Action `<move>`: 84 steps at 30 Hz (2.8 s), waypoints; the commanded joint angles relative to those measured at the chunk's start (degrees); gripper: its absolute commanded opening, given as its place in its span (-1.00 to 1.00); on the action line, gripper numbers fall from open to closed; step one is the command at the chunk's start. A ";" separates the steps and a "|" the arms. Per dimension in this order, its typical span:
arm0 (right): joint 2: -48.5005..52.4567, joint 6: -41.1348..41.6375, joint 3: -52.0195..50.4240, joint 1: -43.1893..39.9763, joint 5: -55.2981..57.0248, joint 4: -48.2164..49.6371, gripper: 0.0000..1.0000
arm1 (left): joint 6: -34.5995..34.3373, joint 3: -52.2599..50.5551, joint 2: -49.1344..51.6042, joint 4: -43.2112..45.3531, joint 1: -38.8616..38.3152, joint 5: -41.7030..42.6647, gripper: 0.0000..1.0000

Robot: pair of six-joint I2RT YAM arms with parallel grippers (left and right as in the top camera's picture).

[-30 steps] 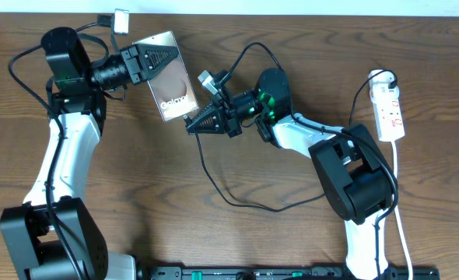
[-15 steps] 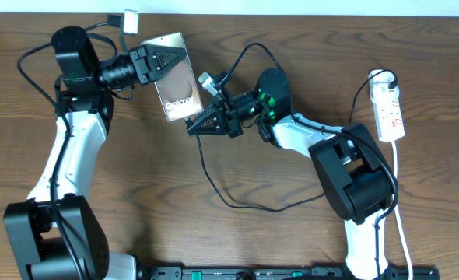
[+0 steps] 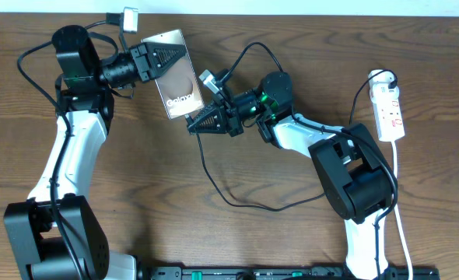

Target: Plug charger to phone and switch on socket

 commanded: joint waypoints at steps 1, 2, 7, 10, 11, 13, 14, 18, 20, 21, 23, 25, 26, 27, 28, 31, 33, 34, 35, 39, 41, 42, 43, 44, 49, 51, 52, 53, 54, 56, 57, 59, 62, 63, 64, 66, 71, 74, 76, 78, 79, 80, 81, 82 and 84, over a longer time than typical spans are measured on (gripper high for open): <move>-0.04 3.21 0.92 -0.59 10.16 1.22 -0.98 | 1.01 1.05 0.50 1.92 -0.83 -1.09 -0.86; -0.04 3.61 0.92 -0.70 11.26 1.22 -0.98 | 0.83 1.05 0.50 2.62 -0.83 -1.09 -0.86; -0.04 4.94 0.92 -0.83 14.38 1.25 -0.99 | 0.39 1.05 0.50 3.89 -0.83 -2.56 -0.86; -0.04 4.94 0.92 -0.96 14.38 1.25 -0.98 | 0.24 1.05 0.50 4.04 -0.83 -2.56 -0.85; -0.04 4.94 0.92 -1.07 14.38 1.25 -0.98 | 0.24 1.05 0.50 4.09 -0.76 -2.56 -0.85; -0.04 4.94 0.92 -1.38 14.38 1.25 -0.99 | 0.24 1.05 0.50 4.46 -0.66 -2.54 -0.86; -0.04 4.94 0.92 -1.53 14.36 1.25 -0.98 | 0.24 1.05 0.50 4.63 -0.55 -2.56 -0.86; -0.04 5.11 0.92 -2.29 14.36 1.25 -0.99 | -0.02 1.05 0.50 4.66 0.28 -2.54 -0.85; -0.04 5.09 0.92 -2.56 14.38 1.25 -0.98 | -0.55 1.05 0.50 4.68 0.61 -2.56 -0.86; -0.04 5.09 0.92 -2.58 14.36 1.25 -0.99 | -0.61 1.05 0.50 4.68 0.70 -2.54 -0.86; -0.04 5.09 0.92 -2.56 14.38 1.25 -0.98 | -0.61 1.05 0.50 4.72 0.68 -2.56 -0.85; -0.04 5.09 0.92 -2.62 14.34 1.22 -0.98 | -0.61 1.05 0.50 4.94 0.70 -2.73 -0.86; -0.04 5.09 0.92 -2.67 14.27 1.22 -0.98 | -0.66 1.05 0.50 5.05 0.70 -3.45 -0.86; -0.04 5.09 0.92 -2.67 14.23 1.22 -0.99 | -0.66 1.05 0.50 5.07 0.70 -3.76 -0.85; -0.04 5.09 0.92 -2.67 14.10 1.22 -0.98 | -0.68 1.05 0.50 5.09 0.70 -4.37 -0.85; -0.04 5.09 0.92 -2.67 13.92 1.20 -0.98 | -1.70 1.05 0.50 5.07 0.70 -6.84 -0.86; -0.04 5.09 0.92 -2.67 13.92 1.20 -0.98 | -3.13 1.05 0.50 5.73 0.70 -9.92 -0.86; -0.04 5.09 0.92 -2.67 13.92 1.18 -0.98 | -3.93 1.05 0.50 6.25 0.70 -10.88 -0.86; -0.04 5.09 0.92 -2.67 13.94 1.18 -0.98 | -5.16 1.07 0.50 6.75 0.70 -12.46 -0.86; -0.04 5.09 0.92 -2.67 14.12 1.18 -0.99 | -9.07 1.07 0.50 9.81 1.22 -14.56 -0.85; -0.04 5.11 0.92 -2.67 14.45 1.18 -0.98 | -9.51 1.07 0.50 10.01 1.33 -14.56 -0.85; -0.04 5.11 0.92 -2.67 14.60 1.18 -0.98 | -9.49 1.07 0.50 9.99 1.36 -14.56 -0.85; -0.04 5.11 0.92 -2.67 14.67 1.18 -0.98 | -9.49 1.07 0.50 9.99 1.44 -14.56 -0.85; -0.04 5.11 0.92 -2.67 14.71 1.18 -0.99 | -9.51 1.07 0.50 10.01 1.44 -14.58 -0.86; -0.04 6.84 0.92 -2.82 16.37 1.18 -0.98 | -10.49 1.07 0.50 10.60 2.60 -14.60 -0.85; -0.04 9.18 0.92 -2.86 18.78 1.18 -0.99 | -12.04 1.07 0.50 10.91 3.48 -14.58 -0.85; -0.04 10.38 0.92 -2.86 19.85 1.20 -0.99 | -12.52 1.07 0.50 11.04 3.87 -14.58 -0.85; -0.04 11.52 0.92 -2.86 20.85 1.20 -0.98 | -12.92 1.07 0.50 11.08 4.20 -14.60 -0.85; -0.04 13.38 0.92 -2.78 22.29 1.20 -0.98 | -13.35 1.07 0.50 11.17 4.52 -14.62 -0.86; -0.04 17.40 0.92 -2.60 25.14 1.22 -0.98 | -14.93 1.05 0.50 11.30 5.09 -15.21 -0.85; -0.04 18.78 0.92 -2.49 26.16 1.22 -0.99 | -15.30 1.07 0.50 11.28 5.09 -15.54 -0.85; -0.04 21.55 0.92 -1.97 27.80 1.25 -0.98 | -15.89 1.07 0.50 11.78 5.07 -15.67 -0.86; -0.04 24.68 0.92 -1.01 28.76 2.64 -0.98 | -16.74 1.07 0.50 12.33 5.07 -15.69 -0.85; -0.04 25.94 0.92 -0.76 29.09 3.17 -0.98 | -16.96 1.07 0.50 12.33 5.07 -15.74 -0.86; -0.04 26.80 0.92 -0.63 29.38 3.85 -0.98 | -16.98 1.07 0.50 12.33 5.07 -15.85 -0.85; -0.04 28.00 0.92 -0.42 29.40 5.73 -0.98 | -16.98 1.05 0.50 12.33 5.07 -16.11 -0.86; -0.04 28.04 0.90 -0.26 28.70 6.60 -0.99 | -17.27 1.07 0.50 12.35 5.07 -18.51 -0.85; -0.04 28.02 0.90 -0.15 28.61 6.60 -0.99 | -17.40 1.07 0.50 12.35 5.09 -19.19 -0.85; -0.04 28.02 0.90 -0.07 28.09 6.60 -0.98 | -17.42 1.05 0.50 12.39 5.35 -20.52 -0.85; -0.04 28.02 0.90 -0.07 28.04 6.60 -0.98 | -17.40 1.07 0.50 12.37 5.46 -20.59 -0.85; -0.04 28.02 0.90 -0.04 28.04 6.60 -0.98 | -17.35 1.07 0.50 12.37 5.44 -20.59 -0.86; -0.04 28.02 0.90 -0.02 28.04 6.62 -0.99 | -17.35 1.07 0.50 12.37 5.44 -20.59 -0.86; -0.04 28.06 0.92 0.04 28.00 6.67 -0.98 | -17.35 1.07 0.50 12.37 5.44 -20.61 -0.86; -0.04 28.06 0.90 0.13 27.93 6.82 -0.99 | -17.35 1.07 0.50 12.37 5.44 -20.59 -0.85; -0.04 28.04 0.90 0.63 27.91 6.82 -0.98 | -17.38 1.07 0.50 12.35 5.44 -20.57 -0.85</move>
